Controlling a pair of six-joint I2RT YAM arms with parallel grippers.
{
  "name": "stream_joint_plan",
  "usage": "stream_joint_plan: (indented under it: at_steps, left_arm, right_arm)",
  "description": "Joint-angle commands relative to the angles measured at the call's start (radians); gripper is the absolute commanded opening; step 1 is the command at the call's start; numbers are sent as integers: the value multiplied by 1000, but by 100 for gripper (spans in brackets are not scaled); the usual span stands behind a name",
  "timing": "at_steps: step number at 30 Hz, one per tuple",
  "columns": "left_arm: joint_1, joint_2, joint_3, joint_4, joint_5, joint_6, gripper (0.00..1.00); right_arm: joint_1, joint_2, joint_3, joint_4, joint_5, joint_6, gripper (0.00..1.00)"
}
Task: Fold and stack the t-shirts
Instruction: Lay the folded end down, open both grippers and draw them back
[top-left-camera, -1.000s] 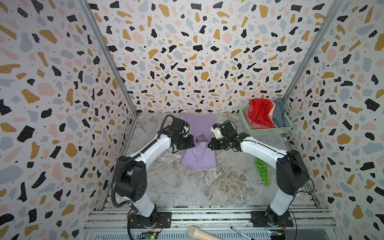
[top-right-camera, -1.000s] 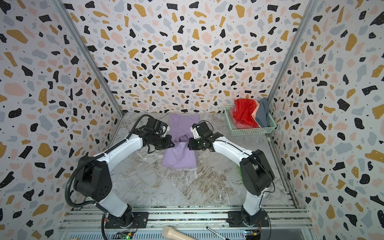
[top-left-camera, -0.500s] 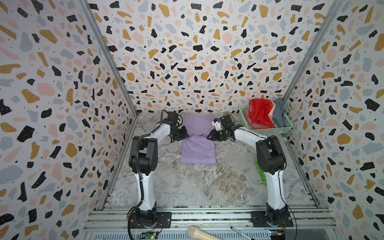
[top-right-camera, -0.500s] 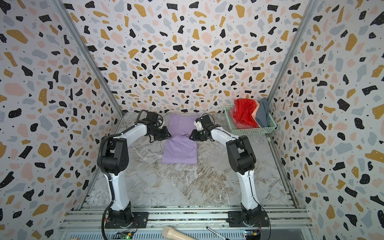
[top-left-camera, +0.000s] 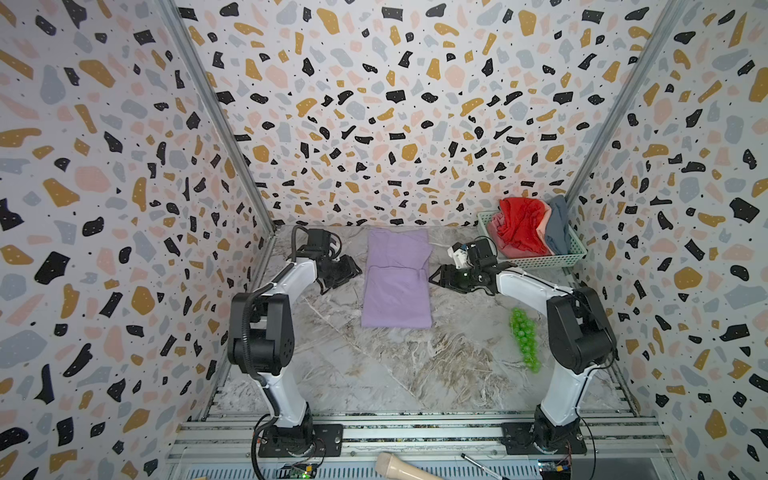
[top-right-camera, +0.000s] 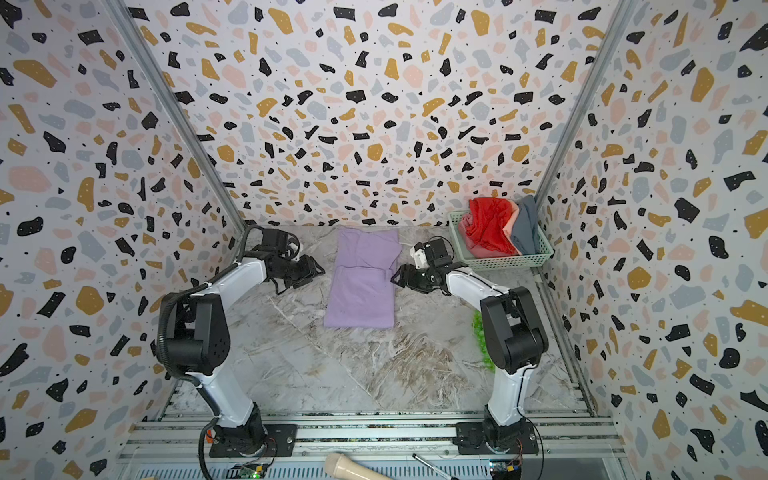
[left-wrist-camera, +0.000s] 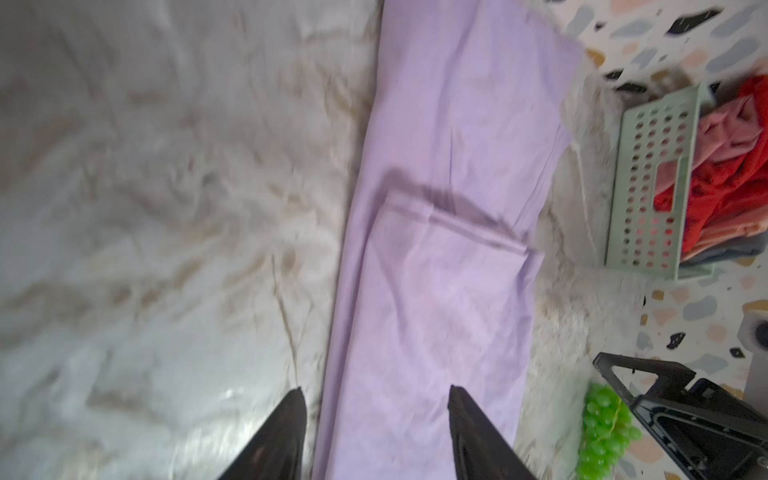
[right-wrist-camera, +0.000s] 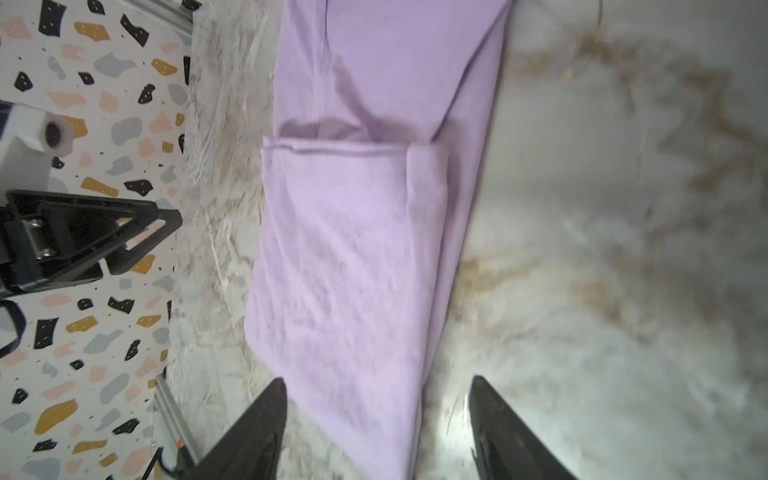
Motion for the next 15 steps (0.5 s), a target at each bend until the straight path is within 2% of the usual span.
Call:
stream_joint_plan:
  at_steps: [1,4,7,12,15]
  left_arm:
    - [-8,-118,-158,-25,-4,8,59]
    - [-16,-203,-291,-45,7,31,65]
    - [-21,-245,-410,-11,38,23,66]
    - [-29,-241,-551,145,117,-64,66]
    - [-41,-199,-569,212,160,-97,67]
  right_arm:
    - [73,-89,-131,39,11,112,72]
    - [140,-133,-243,93,20,185,74]
    - [183,-163,-352,191,27,272,74]
    - [208,-154,-461,358,47,382,74]
    - [213,-105,-474,437,75,441,74]
